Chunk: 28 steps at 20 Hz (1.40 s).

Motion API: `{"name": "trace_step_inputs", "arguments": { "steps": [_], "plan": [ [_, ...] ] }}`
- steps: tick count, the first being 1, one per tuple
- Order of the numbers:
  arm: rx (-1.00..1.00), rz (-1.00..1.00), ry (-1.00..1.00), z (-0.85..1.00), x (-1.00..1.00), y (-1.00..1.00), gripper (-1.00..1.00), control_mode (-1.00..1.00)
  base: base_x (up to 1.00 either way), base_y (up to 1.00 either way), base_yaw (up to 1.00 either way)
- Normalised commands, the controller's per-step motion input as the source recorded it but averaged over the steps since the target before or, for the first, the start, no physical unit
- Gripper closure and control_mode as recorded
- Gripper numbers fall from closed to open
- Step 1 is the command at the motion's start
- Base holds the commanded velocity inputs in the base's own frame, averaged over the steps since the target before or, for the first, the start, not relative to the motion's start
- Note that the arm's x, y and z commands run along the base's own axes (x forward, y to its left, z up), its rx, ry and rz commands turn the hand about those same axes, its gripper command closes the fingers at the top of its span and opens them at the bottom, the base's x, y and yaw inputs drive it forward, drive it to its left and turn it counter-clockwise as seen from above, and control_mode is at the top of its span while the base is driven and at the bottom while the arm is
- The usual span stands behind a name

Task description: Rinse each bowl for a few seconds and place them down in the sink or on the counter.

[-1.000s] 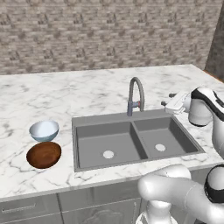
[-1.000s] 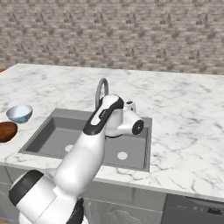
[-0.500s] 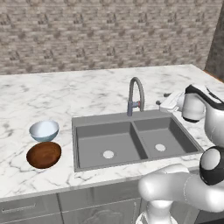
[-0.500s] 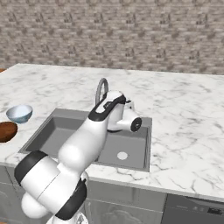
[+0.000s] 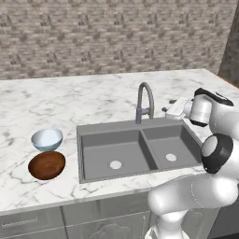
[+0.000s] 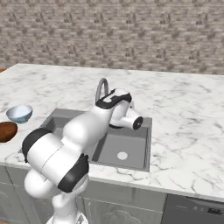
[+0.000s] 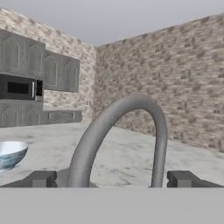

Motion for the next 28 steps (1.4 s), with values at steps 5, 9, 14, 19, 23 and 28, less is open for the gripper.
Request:
{"name": "trace_step_inputs", "arguments": {
  "steps": [5,9,14,19,23,28],
  "plan": [
    [0.01,0.04,0.00,-0.09,0.31,0.00,-1.00,-1.00,0.00,0.00,0.00],
    [0.00,0.01,0.00,-0.11,0.37,0.01,-1.00,-1.00,0.00,0.00,0.00],
    [0.00,0.01,0.00,-0.12,0.30,0.02,-1.00,-1.00,0.00,0.00,0.00],
    [0.00,0.00,0.00,-0.14,0.30,0.05,-1.00,-1.00,0.00,0.00,0.00],
    [0.00,0.00,0.00,-0.18,0.38,0.03,-1.00,-1.00,0.00,0.00,0.00],
    [0.00,0.00,0.00,-0.13,0.39,0.02,-1.00,-1.00,0.00,0.00,0.00]
  ]
}}
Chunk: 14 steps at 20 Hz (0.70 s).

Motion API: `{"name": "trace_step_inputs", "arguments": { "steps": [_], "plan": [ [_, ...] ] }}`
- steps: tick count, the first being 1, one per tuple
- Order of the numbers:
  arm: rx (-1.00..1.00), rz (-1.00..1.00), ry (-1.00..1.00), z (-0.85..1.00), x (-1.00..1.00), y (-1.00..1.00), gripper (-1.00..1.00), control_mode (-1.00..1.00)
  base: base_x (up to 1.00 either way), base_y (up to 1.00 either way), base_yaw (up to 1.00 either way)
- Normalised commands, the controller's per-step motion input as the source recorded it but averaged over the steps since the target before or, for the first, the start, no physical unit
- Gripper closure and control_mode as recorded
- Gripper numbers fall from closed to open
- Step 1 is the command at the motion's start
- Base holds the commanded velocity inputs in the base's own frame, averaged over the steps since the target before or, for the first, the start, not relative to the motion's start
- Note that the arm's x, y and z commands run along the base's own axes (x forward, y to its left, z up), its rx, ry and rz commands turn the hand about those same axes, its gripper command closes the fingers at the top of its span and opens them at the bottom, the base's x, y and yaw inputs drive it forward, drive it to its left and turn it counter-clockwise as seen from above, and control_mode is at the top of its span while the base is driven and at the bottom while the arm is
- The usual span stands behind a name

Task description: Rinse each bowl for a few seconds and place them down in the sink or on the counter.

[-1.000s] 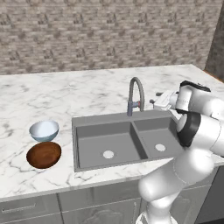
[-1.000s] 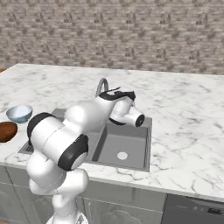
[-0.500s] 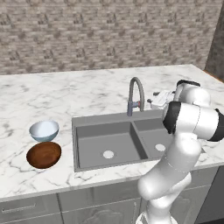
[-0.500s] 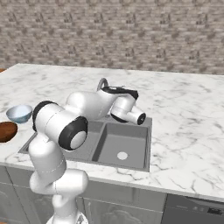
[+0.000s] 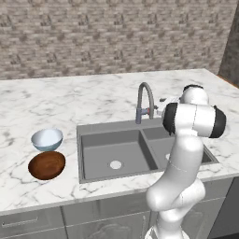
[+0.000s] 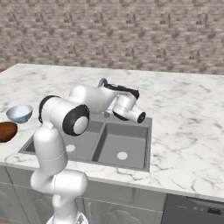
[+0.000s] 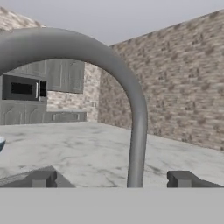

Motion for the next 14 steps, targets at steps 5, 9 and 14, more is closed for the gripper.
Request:
{"name": "trace_step_inputs", "arguments": {
  "steps": [5,9,14],
  "plan": [
    [0.00,0.00,0.00,-0.15,0.44,0.01,-1.00,-1.00,0.00,0.00,0.00],
    [0.00,0.00,0.00,-0.17,0.46,-0.03,-1.00,-1.00,0.00,0.00,0.00],
    [0.00,0.02,0.03,-0.19,0.43,-0.16,-1.00,-1.00,0.00,0.00,0.00]
  ]
}}
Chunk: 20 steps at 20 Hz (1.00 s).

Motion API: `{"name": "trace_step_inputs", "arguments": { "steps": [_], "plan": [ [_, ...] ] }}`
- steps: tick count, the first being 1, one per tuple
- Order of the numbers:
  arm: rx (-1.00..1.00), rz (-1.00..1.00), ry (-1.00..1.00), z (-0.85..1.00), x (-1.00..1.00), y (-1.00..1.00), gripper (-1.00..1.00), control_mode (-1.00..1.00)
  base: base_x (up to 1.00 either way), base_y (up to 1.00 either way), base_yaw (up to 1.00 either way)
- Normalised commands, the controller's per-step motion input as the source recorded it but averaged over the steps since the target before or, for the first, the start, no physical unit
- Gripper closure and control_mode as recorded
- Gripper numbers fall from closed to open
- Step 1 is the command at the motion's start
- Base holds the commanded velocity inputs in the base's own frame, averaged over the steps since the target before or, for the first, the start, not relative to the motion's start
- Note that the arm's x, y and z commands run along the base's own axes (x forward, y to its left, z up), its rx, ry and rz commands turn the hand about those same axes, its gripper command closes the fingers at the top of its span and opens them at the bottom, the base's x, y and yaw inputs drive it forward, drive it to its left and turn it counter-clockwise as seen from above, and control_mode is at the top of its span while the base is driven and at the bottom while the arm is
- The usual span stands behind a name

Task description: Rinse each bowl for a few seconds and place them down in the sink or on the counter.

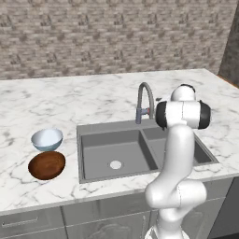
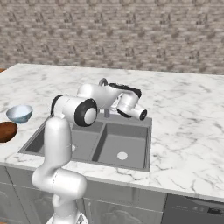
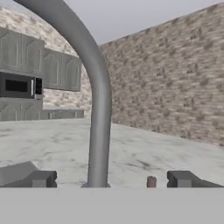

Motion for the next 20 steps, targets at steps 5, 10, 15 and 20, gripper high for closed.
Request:
{"name": "trace_step_inputs", "arguments": {
  "steps": [5,10,15,20],
  "plan": [
    [0.00,0.04,0.10,-0.19,0.46,-0.18,-1.00,-1.00,0.00,0.00,0.00],
    [0.00,0.02,0.15,-0.22,0.50,0.02,-1.00,-1.00,0.00,0.00,0.00],
    [0.00,0.01,0.14,-0.20,0.46,-0.01,-1.00,-1.00,0.00,0.00,0.00],
    [0.00,0.02,0.10,-0.17,0.40,-0.01,-1.00,-1.00,0.00,0.00,0.00]
  ]
}}
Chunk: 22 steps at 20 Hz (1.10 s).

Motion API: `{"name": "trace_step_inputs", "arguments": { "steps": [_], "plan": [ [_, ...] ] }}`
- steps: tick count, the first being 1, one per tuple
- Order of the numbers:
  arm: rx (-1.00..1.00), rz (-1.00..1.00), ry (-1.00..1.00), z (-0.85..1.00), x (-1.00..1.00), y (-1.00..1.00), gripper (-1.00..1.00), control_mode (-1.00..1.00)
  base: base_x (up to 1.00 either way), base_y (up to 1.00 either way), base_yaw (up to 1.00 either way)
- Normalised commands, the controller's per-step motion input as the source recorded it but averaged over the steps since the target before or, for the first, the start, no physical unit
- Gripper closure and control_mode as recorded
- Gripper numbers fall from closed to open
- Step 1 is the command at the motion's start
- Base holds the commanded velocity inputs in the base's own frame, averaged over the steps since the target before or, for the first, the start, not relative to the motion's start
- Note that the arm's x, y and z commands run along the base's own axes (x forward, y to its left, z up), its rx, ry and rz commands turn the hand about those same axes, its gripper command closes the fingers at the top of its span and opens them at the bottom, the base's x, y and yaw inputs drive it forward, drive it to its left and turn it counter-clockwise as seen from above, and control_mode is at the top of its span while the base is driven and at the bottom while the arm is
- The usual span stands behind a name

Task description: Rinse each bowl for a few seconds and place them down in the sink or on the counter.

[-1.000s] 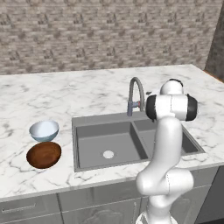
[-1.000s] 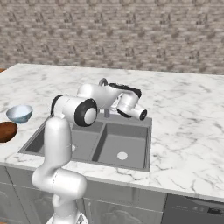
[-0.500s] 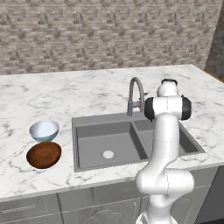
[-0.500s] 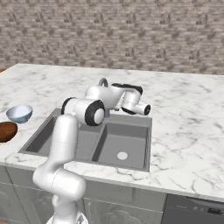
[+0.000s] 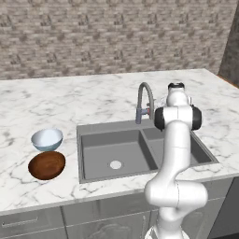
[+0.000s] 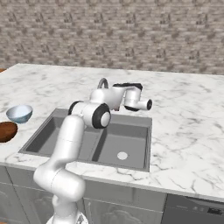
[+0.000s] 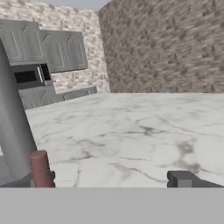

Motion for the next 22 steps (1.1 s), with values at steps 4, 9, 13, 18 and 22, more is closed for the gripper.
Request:
{"name": "trace_step_inputs", "arguments": {
  "steps": [4,9,13,18,22],
  "plan": [
    [0.00,0.00,0.05,-0.19,0.30,-0.08,-1.00,-1.00,0.00,0.00,0.00],
    [-0.02,-0.08,0.00,-0.19,0.14,-0.08,-1.00,-1.00,0.00,0.00,0.00],
    [-0.04,-0.15,-0.03,-0.19,0.01,-0.33,-1.00,-1.00,0.00,0.00,0.00],
    [-0.09,-0.21,-0.03,-0.14,0.01,-0.33,-1.00,-1.00,0.00,0.00,0.00],
    [-0.09,-0.19,0.00,-0.16,0.19,-0.46,-1.00,-1.00,0.00,0.00,0.00]
  ]
}}
